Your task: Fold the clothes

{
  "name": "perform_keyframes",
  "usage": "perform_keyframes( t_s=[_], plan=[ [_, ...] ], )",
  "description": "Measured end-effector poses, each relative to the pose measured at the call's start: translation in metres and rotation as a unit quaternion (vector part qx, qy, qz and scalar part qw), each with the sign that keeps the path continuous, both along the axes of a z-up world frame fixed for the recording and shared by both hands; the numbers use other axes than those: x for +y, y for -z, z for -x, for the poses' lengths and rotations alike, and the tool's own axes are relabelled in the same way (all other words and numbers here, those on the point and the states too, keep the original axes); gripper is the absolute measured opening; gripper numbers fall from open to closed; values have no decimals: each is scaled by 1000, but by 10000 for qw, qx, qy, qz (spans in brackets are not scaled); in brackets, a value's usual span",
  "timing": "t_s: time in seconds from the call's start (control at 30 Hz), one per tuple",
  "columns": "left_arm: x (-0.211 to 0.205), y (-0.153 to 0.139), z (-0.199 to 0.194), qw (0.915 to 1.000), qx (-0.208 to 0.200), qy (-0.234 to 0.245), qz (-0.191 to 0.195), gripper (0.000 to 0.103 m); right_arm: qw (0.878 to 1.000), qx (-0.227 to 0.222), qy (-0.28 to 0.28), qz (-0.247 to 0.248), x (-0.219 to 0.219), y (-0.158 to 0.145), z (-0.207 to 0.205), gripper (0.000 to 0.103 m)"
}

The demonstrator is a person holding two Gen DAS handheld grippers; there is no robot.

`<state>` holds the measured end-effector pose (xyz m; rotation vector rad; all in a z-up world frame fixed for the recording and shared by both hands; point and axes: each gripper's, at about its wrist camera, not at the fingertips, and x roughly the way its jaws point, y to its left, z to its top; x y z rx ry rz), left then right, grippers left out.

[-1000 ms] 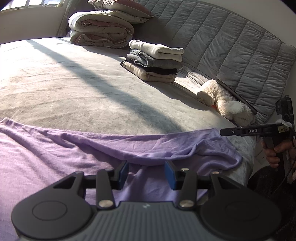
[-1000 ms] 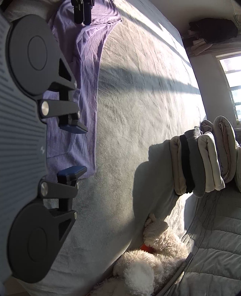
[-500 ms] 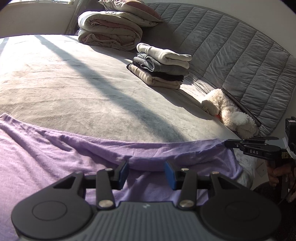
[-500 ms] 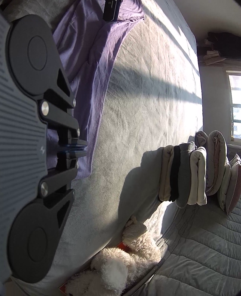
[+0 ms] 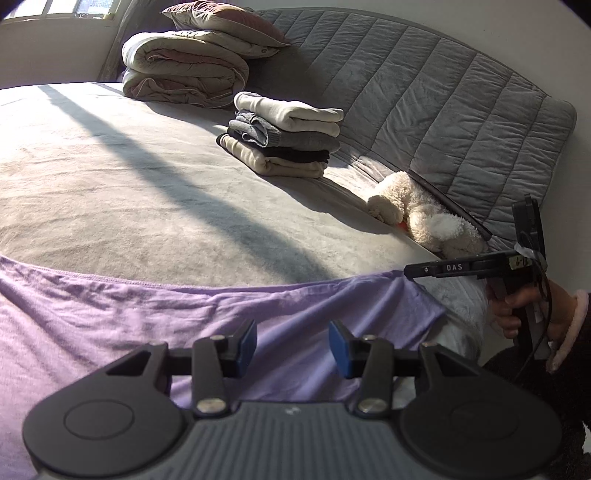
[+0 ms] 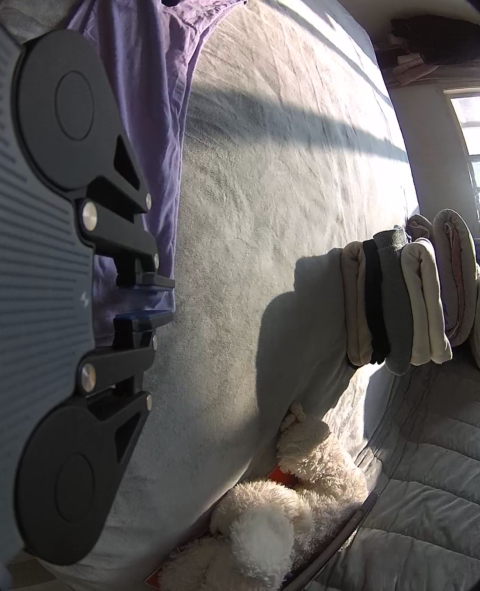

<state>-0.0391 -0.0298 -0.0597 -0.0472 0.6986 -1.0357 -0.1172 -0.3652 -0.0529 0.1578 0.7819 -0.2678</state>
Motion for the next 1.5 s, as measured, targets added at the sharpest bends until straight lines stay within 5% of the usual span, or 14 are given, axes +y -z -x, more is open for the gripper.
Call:
perform_keyframes(
  t_s=[0.13,0.37,0.77,1.13,1.17,1.3,1.5],
  plan=[
    [-10,0,14,9989,-176,440,-31,43,9986,-75,44,-517,-7,-8,25,31],
    [-30,2,37,9934,-390,1064,-154,42,9853,-214,134,-1687,-20,-4,54,31],
    [-69,8,43,9911,-449,1107,-580,25,9422,-370,837,-3222,-50,14,79,31],
    [-91,15,43,9885,-532,1104,-886,17,9196,-476,1043,-3756,-62,23,85,31],
    [-92,15,43,9884,-553,1078,-910,15,9199,-473,1045,-3750,-61,24,84,31],
    [-94,14,42,9891,-576,963,-955,1,9314,-456,1024,-3463,-58,20,85,4],
    [-92,4,47,9914,-642,892,-712,0,9473,-643,1076,-2949,-56,6,91,1]
  ],
)
